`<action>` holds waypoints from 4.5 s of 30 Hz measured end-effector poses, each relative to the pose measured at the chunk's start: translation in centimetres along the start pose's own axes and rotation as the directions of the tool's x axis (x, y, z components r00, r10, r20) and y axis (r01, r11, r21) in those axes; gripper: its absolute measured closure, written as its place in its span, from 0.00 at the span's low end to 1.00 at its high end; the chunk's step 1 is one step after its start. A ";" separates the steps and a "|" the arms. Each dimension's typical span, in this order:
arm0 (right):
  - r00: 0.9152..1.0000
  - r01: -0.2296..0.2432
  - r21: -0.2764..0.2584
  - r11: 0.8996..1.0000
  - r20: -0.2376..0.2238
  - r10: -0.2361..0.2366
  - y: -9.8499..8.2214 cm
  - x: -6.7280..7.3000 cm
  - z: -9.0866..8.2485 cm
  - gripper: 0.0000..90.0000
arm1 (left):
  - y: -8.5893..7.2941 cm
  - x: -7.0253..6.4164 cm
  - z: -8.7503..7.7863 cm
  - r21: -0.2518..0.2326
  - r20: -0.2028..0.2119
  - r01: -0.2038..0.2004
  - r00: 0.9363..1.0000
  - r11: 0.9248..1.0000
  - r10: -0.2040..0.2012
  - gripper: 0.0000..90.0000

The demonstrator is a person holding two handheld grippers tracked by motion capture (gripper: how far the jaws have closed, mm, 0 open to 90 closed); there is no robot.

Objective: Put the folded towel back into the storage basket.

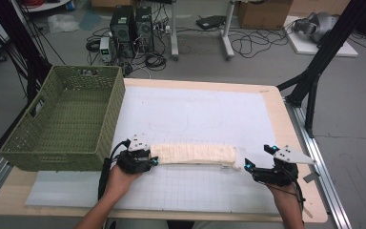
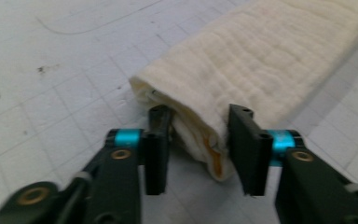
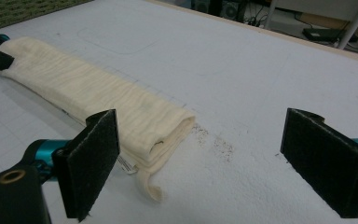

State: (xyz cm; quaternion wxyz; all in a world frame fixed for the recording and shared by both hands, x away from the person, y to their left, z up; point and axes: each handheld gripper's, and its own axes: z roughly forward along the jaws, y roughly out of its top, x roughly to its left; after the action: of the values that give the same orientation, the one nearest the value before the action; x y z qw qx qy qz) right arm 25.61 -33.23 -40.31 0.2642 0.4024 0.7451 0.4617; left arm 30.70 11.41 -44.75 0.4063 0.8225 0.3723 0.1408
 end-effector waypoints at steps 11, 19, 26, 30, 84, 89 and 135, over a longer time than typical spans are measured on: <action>0.999 0.006 0.077 0.997 -0.041 -0.003 -0.2 0.6 1.5 0.12 | -0.1 0.3 -0.1 -0.019 0.035 0.040 0.999 0.999 -0.039 0.87; 0.997 -0.036 0.087 0.996 -0.063 0.041 -0.6 0.5 2.9 0.12 | -0.1 0.7 -0.4 -0.055 0.048 0.078 0.996 0.995 -0.075 0.87; 0.996 -0.045 0.129 0.991 -0.068 0.054 -0.7 1.6 5.3 0.18 | -0.3 1.0 -0.5 -0.062 0.046 0.087 0.995 0.994 -0.084 0.87; 0.996 -0.060 0.166 0.984 -0.047 0.069 -0.9 1.8 6.5 0.30 | -0.3 1.1 -0.5 -0.062 0.045 0.089 0.995 0.994 -0.086 0.87; 0.987 -0.133 0.180 0.975 -0.070 0.147 0.2 1.9 5.4 0.92 | 1.6 0.1 -2.8 -0.188 0.074 0.052 0.997 0.981 -0.039 0.89; 0.987 -0.134 0.149 0.980 -0.069 0.146 0.9 1.9 4.8 0.92 | 2.1 0.1 -3.3 -0.208 0.076 0.050 0.997 0.977 -0.034 0.89; 0.977 0.133 0.005 0.991 -0.169 -0.130 20.5 8.2 17.1 0.92 | 2.8 3.8 -18.8 -0.427 -0.159 -0.061 0.987 0.902 -0.009 0.89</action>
State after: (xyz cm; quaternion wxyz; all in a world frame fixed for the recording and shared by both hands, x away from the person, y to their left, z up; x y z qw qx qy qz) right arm 41.59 -13.07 -29.42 0.2267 0.3139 0.7934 0.4697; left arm 24.71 23.64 -31.00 0.5454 0.7037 0.3517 0.2892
